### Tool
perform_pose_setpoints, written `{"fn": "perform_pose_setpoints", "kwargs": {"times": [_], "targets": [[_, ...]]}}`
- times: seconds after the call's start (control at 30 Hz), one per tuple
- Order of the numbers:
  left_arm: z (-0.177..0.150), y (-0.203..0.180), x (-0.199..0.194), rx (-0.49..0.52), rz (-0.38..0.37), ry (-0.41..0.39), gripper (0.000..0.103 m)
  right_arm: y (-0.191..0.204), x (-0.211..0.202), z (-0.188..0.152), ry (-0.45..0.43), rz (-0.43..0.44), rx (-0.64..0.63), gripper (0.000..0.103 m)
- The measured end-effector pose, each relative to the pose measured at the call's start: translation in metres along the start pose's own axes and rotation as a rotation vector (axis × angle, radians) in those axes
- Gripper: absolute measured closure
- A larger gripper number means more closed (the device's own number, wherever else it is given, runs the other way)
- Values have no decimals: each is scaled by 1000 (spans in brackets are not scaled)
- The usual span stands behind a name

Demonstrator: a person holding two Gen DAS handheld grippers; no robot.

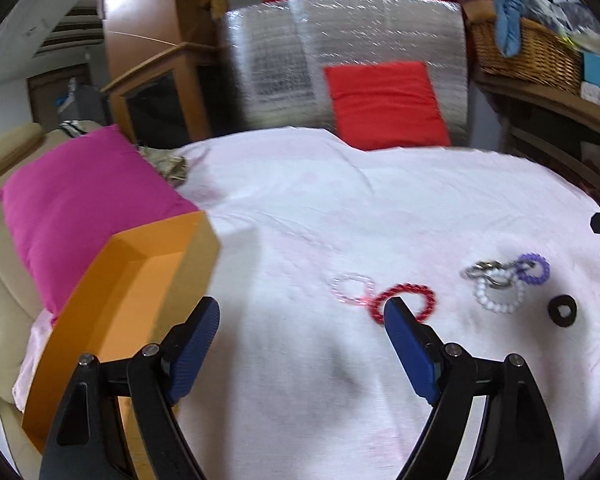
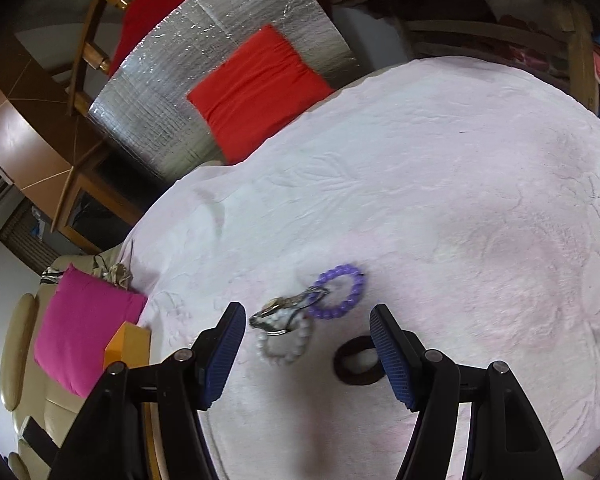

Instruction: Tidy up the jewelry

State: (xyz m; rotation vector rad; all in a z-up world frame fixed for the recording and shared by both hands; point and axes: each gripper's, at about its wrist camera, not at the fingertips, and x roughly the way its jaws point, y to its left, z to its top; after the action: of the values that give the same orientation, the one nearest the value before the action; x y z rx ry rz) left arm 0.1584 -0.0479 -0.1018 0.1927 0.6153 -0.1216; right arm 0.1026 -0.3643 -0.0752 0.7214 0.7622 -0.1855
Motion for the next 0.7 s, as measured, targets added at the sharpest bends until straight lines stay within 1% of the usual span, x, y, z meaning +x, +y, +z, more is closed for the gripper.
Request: {"fn": "perform_pose_setpoints", "kwargs": {"times": [0.13,0.2,0.33,0.37,0.4,0.47,0.63,0.67,0.7], "targets": [[0,-5,10,-5,-46,37,18,-15,3,3,9,6,16,35],[-2,-4,14,-11,-40,52,18,-23,7,5,20,3,37,35],[-3,2,22,-4,-24,70,18,-37,13,9,38,36,74,35],[-4,4,23,-6,-23,74,18,-39,14,10,48,47,82,35],[-4,6,24,-11,-28,77,18,-41,16,12,63,77,96,35],[-3,9,28,-21,-36,85,18,-44,18,14,79,115,112,35],[-1,7,36,-30,-62,99,18,-44,28,17,100,125,127,35],[0,5,39,-32,-72,107,18,-42,32,17,108,130,122,36],[0,4,41,-34,-78,114,18,-38,36,17,121,140,113,39]]}}
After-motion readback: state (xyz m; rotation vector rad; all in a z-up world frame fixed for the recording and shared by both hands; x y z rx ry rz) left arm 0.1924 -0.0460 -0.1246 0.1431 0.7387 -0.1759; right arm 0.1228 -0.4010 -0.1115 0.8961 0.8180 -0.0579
